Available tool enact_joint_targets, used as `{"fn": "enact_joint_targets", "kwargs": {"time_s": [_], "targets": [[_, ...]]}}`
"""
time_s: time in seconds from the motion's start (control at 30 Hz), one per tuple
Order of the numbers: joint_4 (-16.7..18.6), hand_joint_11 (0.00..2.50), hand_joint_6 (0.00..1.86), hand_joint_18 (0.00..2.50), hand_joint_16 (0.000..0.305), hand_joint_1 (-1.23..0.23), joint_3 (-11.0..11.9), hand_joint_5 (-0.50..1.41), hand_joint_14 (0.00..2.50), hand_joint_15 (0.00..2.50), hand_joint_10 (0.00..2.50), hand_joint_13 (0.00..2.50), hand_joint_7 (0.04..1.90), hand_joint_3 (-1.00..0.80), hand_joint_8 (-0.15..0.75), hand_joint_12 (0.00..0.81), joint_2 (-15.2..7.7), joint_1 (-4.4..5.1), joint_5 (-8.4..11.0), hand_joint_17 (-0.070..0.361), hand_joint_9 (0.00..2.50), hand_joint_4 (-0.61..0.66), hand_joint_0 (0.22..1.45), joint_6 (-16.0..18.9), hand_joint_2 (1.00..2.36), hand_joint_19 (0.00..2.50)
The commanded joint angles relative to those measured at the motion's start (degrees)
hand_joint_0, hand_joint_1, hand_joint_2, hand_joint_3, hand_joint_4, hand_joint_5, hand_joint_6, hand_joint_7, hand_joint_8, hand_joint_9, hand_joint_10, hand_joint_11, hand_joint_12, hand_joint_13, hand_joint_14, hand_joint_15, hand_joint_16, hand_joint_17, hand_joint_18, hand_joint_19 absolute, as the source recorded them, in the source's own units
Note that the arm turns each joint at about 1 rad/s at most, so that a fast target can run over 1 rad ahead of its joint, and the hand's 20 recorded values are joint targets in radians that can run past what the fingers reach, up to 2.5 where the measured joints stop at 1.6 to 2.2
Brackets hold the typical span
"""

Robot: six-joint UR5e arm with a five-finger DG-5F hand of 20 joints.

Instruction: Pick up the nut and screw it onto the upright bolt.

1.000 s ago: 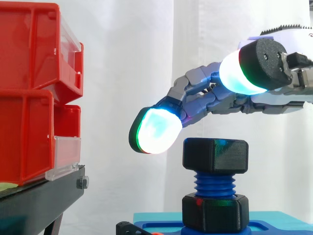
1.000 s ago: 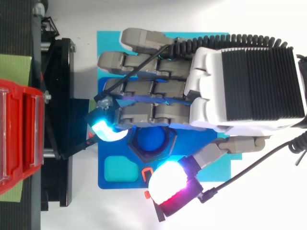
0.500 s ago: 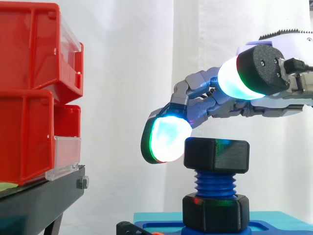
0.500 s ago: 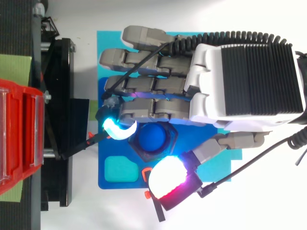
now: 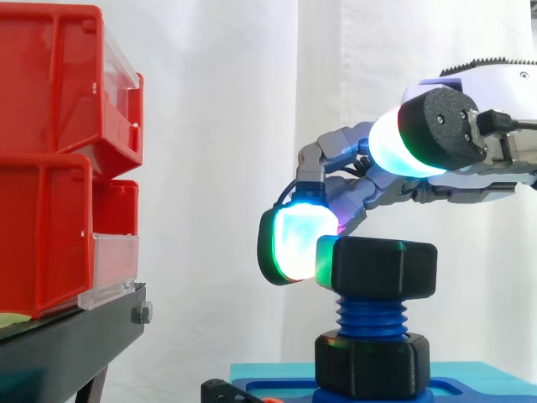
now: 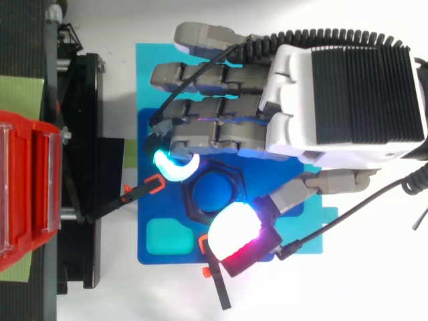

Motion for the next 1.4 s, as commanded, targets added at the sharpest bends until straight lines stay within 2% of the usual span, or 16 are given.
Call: {"fn": "enact_joint_targets", "kwargs": {"time_s": [0.0, 0.1, 0.2, 0.43, 0.5, 0.53, 0.67, 0.77, 0.8, 0.87, 0.9, 1.0, 1.03, 1.13, 1.2, 1.37], "targets": [[-0.1, 0.00, 0.50, 0.02, 0.024, -0.23, 0.0, -0.01, 0.00, 0.00, 0.00, 0.44, 1.30, -0.50, 0.268, 0.248, 0.0, -0.13, 0.00, 0.053, 0.78, 0.18, 0.52, 0.0, 1.00, 0.00], [-0.1, 0.00, 0.50, 0.09, 0.021, -0.25, 0.0, 0.03, 0.00, 0.00, 0.00, 0.50, 1.44, -0.50, 0.265, 0.236, 0.0, -0.48, -0.18, 0.046, 0.87, 0.14, 0.53, 0.0, 1.00, 0.00], [-0.4, 0.00, 0.57, 0.18, 0.017, -0.27, 0.0, 0.04, 0.00, 0.00, 0.00, 0.59, 1.32, -0.50, 0.262, 0.219, 0.0, -0.74, -0.26, 0.038, 0.98, 0.10, 0.53, 0.0, 1.00, 0.00], [-0.4, 0.00, 0.60, 0.30, 0.013, -0.28, 0.2, 0.05, 0.00, 0.00, 0.00, 0.69, 1.26, -0.50, 0.268, 0.190, 0.0, -1.36, -0.53, 0.029, 1.14, 0.07, 0.54, 0.0, 1.00, 0.00], [-0.6, 0.00, 0.62, 0.43, 0.010, -0.29, 1.0, 0.06, 0.00, 0.00, 0.00, 0.79, 1.22, -0.50, 0.258, 0.168, 0.0, -1.44, -0.88, 0.023, 1.22, 0.06, 0.54, -0.1, 1.00, 0.00], [-1.5, 0.00, 0.62, 0.46, 0.010, -0.30, 2.3, 0.06, 0.00, 0.00, 0.00, 0.83, 1.20, -0.50, 0.247, 0.164, 0.0, -1.53, -1.14, 0.023, 1.27, 0.06, 0.54, -0.3, 1.00, 0.00], [-4.7, 0.00, 0.63, 0.65, 0.007, -0.32, 4.4, 0.07, 0.00, 0.00, 0.00, 0.96, 1.19, -0.50, 0.223, 0.127, 0.0, -1.53, -1.23, 0.015, 1.43, 0.10, 0.54, -1.1, 1.00, 0.00], [-5.6, 0.00, 0.62, 0.68, 0.006, -0.32, 5.1, 0.07, 0.00, 0.00, 0.00, 0.99, 1.19, -0.50, 0.219, 0.124, 0.0, -1.53, -1.23, 0.015, 1.46, 0.11, 0.54, -1.4, 1.00, 0.00], [-5.9, 0.00, 0.60, 0.66, 0.007, -0.31, 5.6, 0.08, 0.00, 0.00, 0.00, 0.98, 1.26, -0.50, 0.219, 0.127, 0.0, -1.53, -1.23, 0.016, 1.46, 0.11, 0.54, -1.7, 1.00, 0.00], [-5.9, 0.00, 0.52, 0.56, 0.009, -0.31, 6.2, 0.07, 0.00, 0.00, 0.00, 0.92, 1.37, -0.50, 0.252, 0.147, 0.0, -1.53, -1.23, 0.021, 1.41, 0.12, 0.54, -1.9, 1.00, 0.00], [-6.1, 0.00, 0.50, 0.50, 0.010, -0.30, 6.8, 0.04, 0.00, 0.00, 0.00, 0.88, 1.33, -0.50, 0.269, 0.164, 0.0, -1.62, -1.23, 0.023, 1.35, 0.16, 0.54, -2.2, 1.00, 0.00], [-6.2, 0.00, 0.50, 0.36, 0.016, -0.28, 7.2, -0.06, 0.00, 0.00, 0.00, 0.75, 1.04, -0.50, 0.280, 0.206, 0.0, -1.53, -1.23, 0.036, 1.16, 0.24, 0.52, -2.6, 1.00, 0.00], [-6.1, 0.00, 0.50, 0.35, 0.017, -0.28, 7.6, -0.07, 0.00, 0.00, 0.00, 0.73, 1.01, -0.50, 0.285, 0.208, 0.0, -1.62, -1.41, 0.038, 1.15, 0.25, 0.52, -2.7, 1.00, 0.00], [-6.4, 0.00, 0.50, 0.14, 0.021, -0.27, 8.2, -0.13, 0.00, 0.00, 0.00, 0.52, 0.80, -0.50, 0.246, 0.235, 0.0, -1.62, -1.85, 0.048, 0.90, 0.20, 0.50, -3.1, 1.00, 0.00], [-6.4, 0.00, 0.50, 0.00, 0.025, -0.26, 8.8, -0.15, 0.00, 0.00, 0.00, 0.38, 0.72, -0.50, 0.228, 0.248, 0.0, -1.71, -2.29, 0.057, 0.74, 0.17, 0.49, -4.0, 1.00, 0.00], [-6.3, 0.00, 0.50, 0.00, 0.033, -0.22, 8.7, -0.17, 0.00, 0.00, 0.00, 0.17, 0.64, -0.50, 0.215, 0.288, 0.0, -1.71, -2.29, 0.075, 0.51, 0.15, 0.48, -4.5, 1.00, 0.00]]}}
